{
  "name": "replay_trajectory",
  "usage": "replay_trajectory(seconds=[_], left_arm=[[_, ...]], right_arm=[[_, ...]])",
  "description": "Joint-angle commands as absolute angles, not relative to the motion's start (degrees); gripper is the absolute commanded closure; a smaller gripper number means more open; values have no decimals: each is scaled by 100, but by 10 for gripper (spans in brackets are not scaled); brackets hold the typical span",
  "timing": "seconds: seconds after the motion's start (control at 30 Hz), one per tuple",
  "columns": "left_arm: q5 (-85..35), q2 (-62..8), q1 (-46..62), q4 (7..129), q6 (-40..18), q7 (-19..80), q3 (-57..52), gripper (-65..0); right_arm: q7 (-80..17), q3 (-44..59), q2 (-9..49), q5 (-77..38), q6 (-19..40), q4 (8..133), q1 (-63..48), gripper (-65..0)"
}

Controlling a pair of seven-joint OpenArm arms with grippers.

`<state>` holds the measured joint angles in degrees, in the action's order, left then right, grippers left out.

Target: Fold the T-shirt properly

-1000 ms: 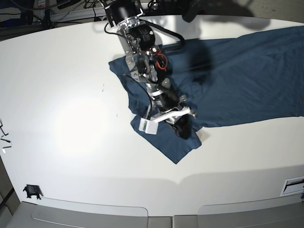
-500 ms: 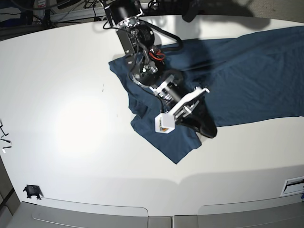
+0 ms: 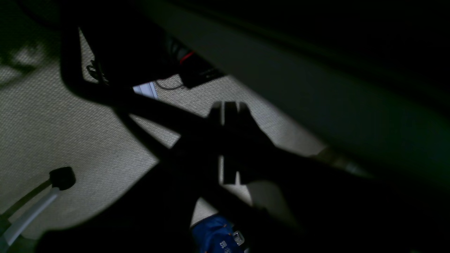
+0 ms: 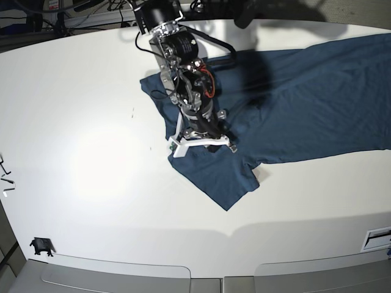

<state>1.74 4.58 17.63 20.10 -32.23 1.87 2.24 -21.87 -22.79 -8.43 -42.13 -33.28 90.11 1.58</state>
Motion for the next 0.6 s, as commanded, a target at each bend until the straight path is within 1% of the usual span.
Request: replay_trajectory(seconds=[0.0, 0.17, 0.23, 0.3, 0.37, 0.43, 0.57], left_arm=[[148, 537, 1826, 2021, -3393, 163, 235, 0], [148, 537, 1826, 2023, -3393, 163, 235, 0], [148, 537, 1826, 2023, -3393, 163, 235, 0], [148, 537, 1826, 2023, -3393, 163, 235, 0], [148, 537, 1826, 2023, -3393, 163, 235, 0], [148, 537, 1824, 2023, -3393, 165, 235, 0], [148, 537, 1826, 2023, -3393, 163, 235, 0]], right_arm=[[-2106, -2290, -900, -4224, -3247, 9124, 266, 0], [-2104, -2290, -900, -4051, -3192, 9124, 268, 0], [-2099, -2290, -900, -3909, -3030, 9126, 268, 0], [-2053, -2290, -900, -3850, -2722, 9124, 268, 0], [-1957, -2290, -900, -3852, -2290, 9124, 268, 0], [-1791, -2290, -900, -3857, -1719, 9126, 268, 0], [-1455, -2290, -900, -3852, -156, 9124, 268, 0]])
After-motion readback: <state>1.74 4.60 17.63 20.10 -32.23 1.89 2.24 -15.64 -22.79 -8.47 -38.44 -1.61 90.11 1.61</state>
